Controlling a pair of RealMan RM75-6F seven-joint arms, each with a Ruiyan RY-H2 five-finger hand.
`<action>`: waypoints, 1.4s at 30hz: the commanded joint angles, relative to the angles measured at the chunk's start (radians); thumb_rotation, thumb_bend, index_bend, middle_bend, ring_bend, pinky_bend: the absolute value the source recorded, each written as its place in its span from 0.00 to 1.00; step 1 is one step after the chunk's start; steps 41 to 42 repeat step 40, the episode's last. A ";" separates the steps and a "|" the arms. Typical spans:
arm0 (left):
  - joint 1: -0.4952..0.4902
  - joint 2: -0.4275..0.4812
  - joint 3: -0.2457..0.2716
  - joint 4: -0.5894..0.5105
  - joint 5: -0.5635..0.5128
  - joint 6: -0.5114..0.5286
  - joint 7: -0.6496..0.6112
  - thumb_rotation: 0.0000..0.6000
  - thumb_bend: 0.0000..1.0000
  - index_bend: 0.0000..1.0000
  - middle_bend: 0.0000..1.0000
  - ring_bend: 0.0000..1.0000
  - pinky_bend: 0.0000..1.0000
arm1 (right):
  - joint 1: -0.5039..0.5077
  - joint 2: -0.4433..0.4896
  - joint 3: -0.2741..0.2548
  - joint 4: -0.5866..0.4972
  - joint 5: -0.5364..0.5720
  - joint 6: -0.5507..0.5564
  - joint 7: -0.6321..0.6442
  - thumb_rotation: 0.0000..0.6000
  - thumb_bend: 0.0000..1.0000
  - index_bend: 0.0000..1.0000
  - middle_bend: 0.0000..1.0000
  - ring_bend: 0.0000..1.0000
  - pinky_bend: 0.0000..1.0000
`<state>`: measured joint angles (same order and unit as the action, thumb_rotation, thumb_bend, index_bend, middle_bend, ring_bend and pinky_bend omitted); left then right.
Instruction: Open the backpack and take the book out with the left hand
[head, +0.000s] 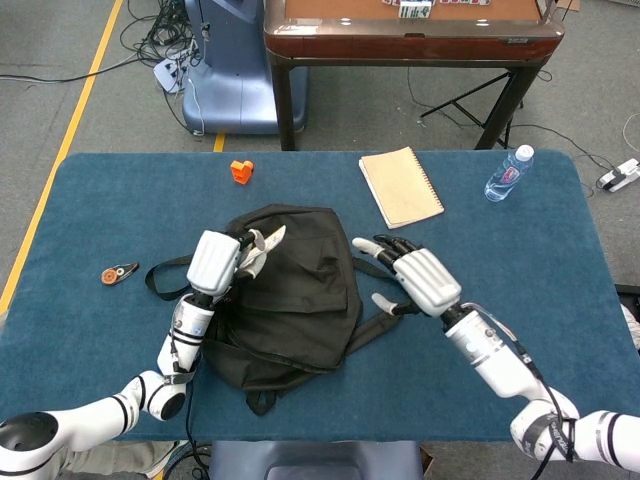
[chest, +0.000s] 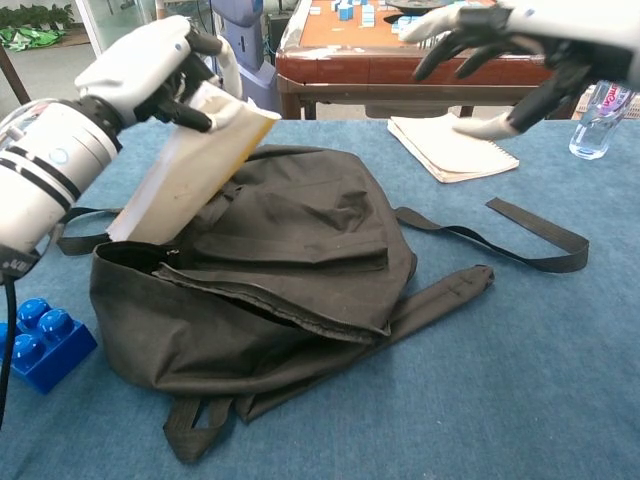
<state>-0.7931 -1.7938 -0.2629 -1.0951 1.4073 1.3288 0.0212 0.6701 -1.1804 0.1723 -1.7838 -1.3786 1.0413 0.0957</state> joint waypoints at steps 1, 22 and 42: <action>0.028 0.073 0.007 -0.206 -0.070 -0.081 0.110 0.88 0.24 0.44 0.60 0.52 0.66 | -0.020 0.048 0.008 -0.010 0.040 -0.003 -0.019 1.00 0.30 0.10 0.23 0.09 0.14; 0.210 0.448 0.022 -0.427 -0.242 -0.109 0.171 1.00 0.21 0.34 0.32 0.33 0.39 | -0.221 0.155 -0.089 0.089 0.039 0.107 0.043 1.00 0.51 0.29 0.34 0.25 0.34; 0.509 0.672 0.203 -0.697 -0.172 0.138 0.268 1.00 0.24 0.39 0.36 0.35 0.39 | -0.508 0.185 -0.208 0.082 -0.091 0.420 0.000 1.00 0.52 0.34 0.39 0.30 0.40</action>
